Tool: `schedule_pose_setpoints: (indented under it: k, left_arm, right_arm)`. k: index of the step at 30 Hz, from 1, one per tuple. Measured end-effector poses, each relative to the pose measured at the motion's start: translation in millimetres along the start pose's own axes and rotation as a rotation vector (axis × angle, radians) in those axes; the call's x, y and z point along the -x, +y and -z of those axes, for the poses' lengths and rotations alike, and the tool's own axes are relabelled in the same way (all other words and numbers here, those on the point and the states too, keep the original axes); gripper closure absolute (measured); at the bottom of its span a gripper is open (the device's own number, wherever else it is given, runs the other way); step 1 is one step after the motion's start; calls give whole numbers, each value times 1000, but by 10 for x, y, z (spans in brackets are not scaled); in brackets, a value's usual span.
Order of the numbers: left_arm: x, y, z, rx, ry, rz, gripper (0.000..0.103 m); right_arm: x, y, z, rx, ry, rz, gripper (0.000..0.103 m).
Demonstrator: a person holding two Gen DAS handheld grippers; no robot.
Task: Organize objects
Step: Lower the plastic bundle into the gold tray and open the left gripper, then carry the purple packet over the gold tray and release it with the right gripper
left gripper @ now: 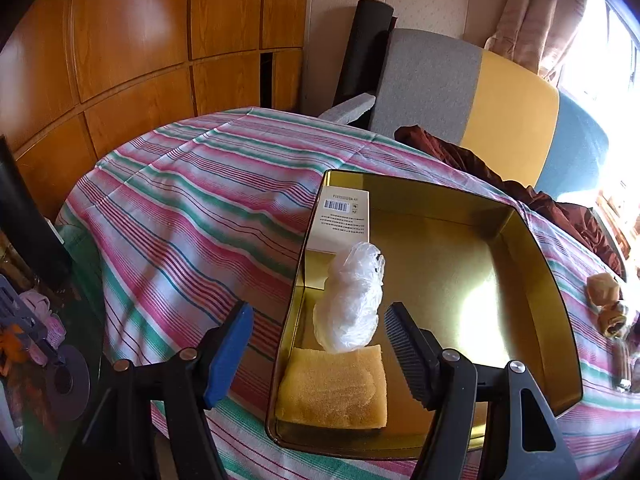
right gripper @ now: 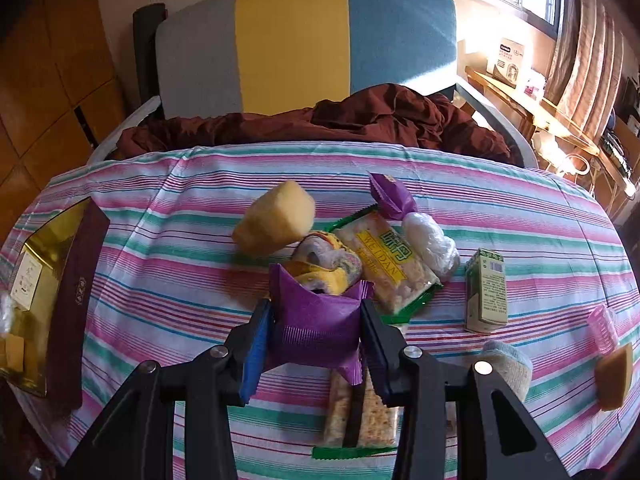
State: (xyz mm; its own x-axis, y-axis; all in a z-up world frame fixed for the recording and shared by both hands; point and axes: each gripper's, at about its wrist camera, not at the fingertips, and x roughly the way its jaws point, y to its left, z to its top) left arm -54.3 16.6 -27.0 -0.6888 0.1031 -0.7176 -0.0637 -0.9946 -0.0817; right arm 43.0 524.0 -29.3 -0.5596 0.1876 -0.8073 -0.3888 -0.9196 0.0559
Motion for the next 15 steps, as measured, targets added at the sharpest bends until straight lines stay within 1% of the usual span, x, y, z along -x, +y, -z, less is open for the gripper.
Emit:
schedule_pose_setpoints:
  k: [4,9,12,15]
  left_arm:
    - [87,-40,1,-11,-15,17,31]
    - [129,-20,23,-4,-15,34,30]
    - [157,51,30,16,-22,31,30]
    - [189,152,30,37,-30,22,30]
  right_arm:
    - [127,470,-24,58,-25,-88,60]
    - [281,1208,-82,148,-45,-248,60]
    - [350,1694,-79,208,-39,-349,60]
    - [338,2175,-10,272,-10,-437,60]
